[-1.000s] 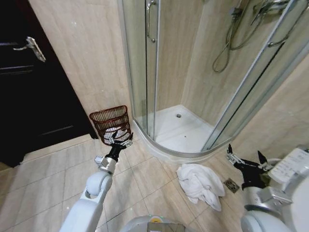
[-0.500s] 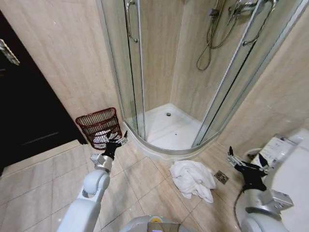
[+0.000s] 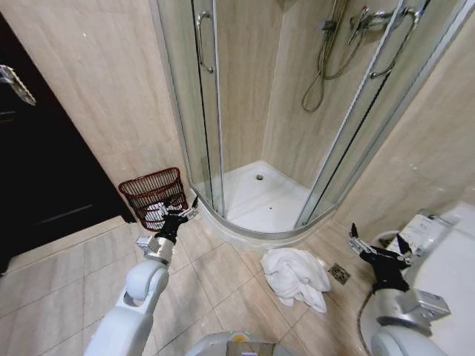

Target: Discard the used towel into the hamper.

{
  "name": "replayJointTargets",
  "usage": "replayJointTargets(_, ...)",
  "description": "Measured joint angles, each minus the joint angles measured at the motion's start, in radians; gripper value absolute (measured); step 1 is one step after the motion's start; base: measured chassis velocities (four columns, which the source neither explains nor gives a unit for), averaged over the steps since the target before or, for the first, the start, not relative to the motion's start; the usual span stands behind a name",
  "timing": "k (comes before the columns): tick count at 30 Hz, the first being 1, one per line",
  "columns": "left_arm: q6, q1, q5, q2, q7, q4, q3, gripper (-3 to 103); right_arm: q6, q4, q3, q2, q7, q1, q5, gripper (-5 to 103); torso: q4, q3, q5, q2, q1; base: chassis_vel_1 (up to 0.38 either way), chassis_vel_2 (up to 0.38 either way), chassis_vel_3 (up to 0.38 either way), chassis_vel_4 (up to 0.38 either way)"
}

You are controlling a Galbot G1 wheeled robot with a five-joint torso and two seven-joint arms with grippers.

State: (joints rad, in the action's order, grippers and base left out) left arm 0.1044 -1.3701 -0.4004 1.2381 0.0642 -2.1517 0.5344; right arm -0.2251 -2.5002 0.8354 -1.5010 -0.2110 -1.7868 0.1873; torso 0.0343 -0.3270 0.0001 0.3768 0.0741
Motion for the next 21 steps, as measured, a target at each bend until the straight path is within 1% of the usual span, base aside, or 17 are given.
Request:
replayJointTargets(1, 0.000, 0.000, 0.000, 0.000, 0.000, 0.000, 0.000, 100, 0.000, 0.000, 0.000, 0.000, 0.000, 0.000, 0.000, 100, 0.0000, 0.000, 0.0000, 0.000, 0.000, 0.000, 0.000, 0.000, 0.000)
replayJointTargets(3, 0.024, 0.001, 0.012, -0.003, 0.020, -0.007, 0.000, 100, -0.005, 0.000, -0.001, 0.005, 0.000, 0.012, 0.001, 100, 0.0000, -0.007, 0.0000, 0.012, 0.005, 0.000, 0.000, 0.000, 0.000)
replayJointTargets(4, 0.024, 0.001, 0.012, -0.003, 0.020, -0.007, 0.000, 100, -0.005, 0.000, -0.001, 0.005, 0.000, 0.012, 0.001, 100, 0.0000, -0.007, 0.0000, 0.012, 0.005, 0.000, 0.000, 0.000, 0.000)
replayJointTargets(7, 0.037, 0.006, 0.034, -0.007, 0.026, -0.007, 0.000, 100, -0.007, 0.000, -0.004, 0.004, 0.000, 0.020, 0.002, 100, 0.0001, -0.017, 0.0000, 0.029, 0.012, 0.000, 0.000, 0.000, 0.000)
replayJointTargets(8, 0.037, 0.006, 0.034, -0.007, 0.026, -0.007, 0.000, 100, -0.007, 0.000, -0.004, 0.004, 0.000, 0.020, 0.002, 100, 0.0001, -0.017, 0.0000, 0.029, 0.012, 0.000, 0.000, 0.000, 0.000)
replayJointTargets(11, 0.047, 0.006, 0.039, -0.006, 0.038, -0.015, -0.004, 100, -0.010, 0.000, -0.005, -0.003, 0.001, 0.019, 0.020, 100, -0.0001, -0.029, 0.0000, 0.047, 0.017, 0.000, 0.000, 0.000, 0.000)
replayJointTargets(15, 0.052, 0.004, 0.039, -0.007, 0.043, -0.024, -0.004, 100, -0.017, 0.000, -0.007, -0.002, 0.000, 0.019, 0.038, 100, -0.0001, -0.036, -0.0001, 0.057, 0.021, 0.000, 0.000, 0.000, 0.000)
replayJointTargets(19, 0.063, 0.003, 0.034, -0.016, 0.048, -0.051, 0.003, 100, -0.027, 0.000, -0.011, 0.009, -0.001, 0.013, 0.051, 100, 0.0000, -0.050, -0.0001, 0.081, 0.031, 0.000, 0.000, 0.000, 0.000)
replayJointTargets(20, 0.063, 0.003, 0.034, -0.016, 0.048, -0.051, 0.003, 100, -0.027, 0.000, -0.011, 0.009, -0.001, 0.013, 0.051, 100, 0.0000, -0.050, -0.0001, 0.081, 0.031, 0.000, 0.000, 0.000, 0.000)
replayJointTargets(21, 0.071, 0.004, 0.034, -0.018, 0.058, -0.059, 0.005, 100, -0.025, 0.000, -0.012, 0.015, 0.002, 0.009, 0.055, 100, -0.0001, -0.055, 0.0000, 0.088, 0.033, 0.000, 0.000, 0.000, 0.000)
